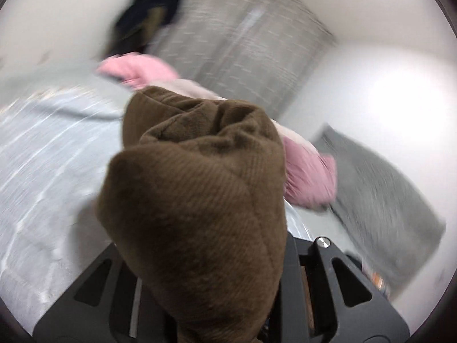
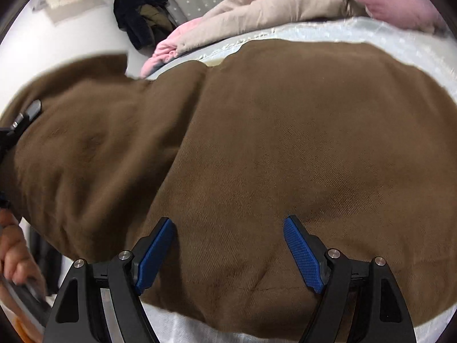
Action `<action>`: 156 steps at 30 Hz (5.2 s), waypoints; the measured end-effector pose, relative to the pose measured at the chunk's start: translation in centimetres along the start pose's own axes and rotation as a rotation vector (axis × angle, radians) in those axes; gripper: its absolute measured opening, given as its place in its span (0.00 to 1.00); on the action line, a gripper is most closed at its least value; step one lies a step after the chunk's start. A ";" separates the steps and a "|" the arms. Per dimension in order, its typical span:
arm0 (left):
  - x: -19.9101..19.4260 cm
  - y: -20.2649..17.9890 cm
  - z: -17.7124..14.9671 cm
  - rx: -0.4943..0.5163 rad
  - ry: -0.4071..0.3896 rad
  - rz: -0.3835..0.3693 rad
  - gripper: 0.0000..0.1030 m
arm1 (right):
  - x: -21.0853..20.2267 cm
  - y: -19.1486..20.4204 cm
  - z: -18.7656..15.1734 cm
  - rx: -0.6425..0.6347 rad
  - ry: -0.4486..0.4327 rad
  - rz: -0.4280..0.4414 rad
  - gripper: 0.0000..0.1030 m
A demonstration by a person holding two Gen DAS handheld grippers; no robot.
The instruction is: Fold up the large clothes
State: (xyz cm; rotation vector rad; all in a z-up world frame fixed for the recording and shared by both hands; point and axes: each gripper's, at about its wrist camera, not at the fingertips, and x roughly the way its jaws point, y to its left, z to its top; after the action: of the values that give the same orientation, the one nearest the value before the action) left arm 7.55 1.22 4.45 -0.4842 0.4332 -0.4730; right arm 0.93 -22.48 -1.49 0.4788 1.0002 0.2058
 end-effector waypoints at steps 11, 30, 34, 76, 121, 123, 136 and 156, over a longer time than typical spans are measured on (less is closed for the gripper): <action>10.8 -11.8 -11.7 0.471 0.416 -0.101 0.30 | -13.0 -12.4 0.5 0.393 -0.373 -0.070 0.78; 2.3 -11.1 -10.6 0.538 0.612 -0.349 0.78 | -13.9 -14.2 0.8 0.457 -0.372 0.140 0.81; 0.7 -7.4 -7.0 0.397 0.522 -0.372 0.89 | -13.6 -14.1 0.9 0.504 -0.380 0.259 0.88; 4.5 -5.6 -6.8 0.330 0.378 -0.153 0.90 | -15.1 -13.2 5.8 0.449 -0.486 0.520 0.18; 11.7 -3.2 -6.8 0.079 0.676 -0.112 0.94 | -16.4 -18.9 1.8 0.343 -0.208 -0.107 0.72; 12.5 -2.0 -7.1 0.016 0.728 -0.117 0.94 | -16.9 -19.8 2.6 0.351 -0.200 -0.033 0.77; 17.0 2.2 -9.7 -0.331 0.802 -0.281 0.94 | -6.7 -26.4 6.4 0.484 0.139 0.319 0.85; 5.2 15.5 11.5 -0.259 0.434 -0.155 0.61 | 1.2 2.8 18.2 0.062 -0.019 0.661 0.47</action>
State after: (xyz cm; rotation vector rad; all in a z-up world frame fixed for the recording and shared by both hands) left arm 22.46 14.52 3.93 -0.6700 0.8858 -0.6793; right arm 17.11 -24.86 7.07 0.8586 0.8030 0.7600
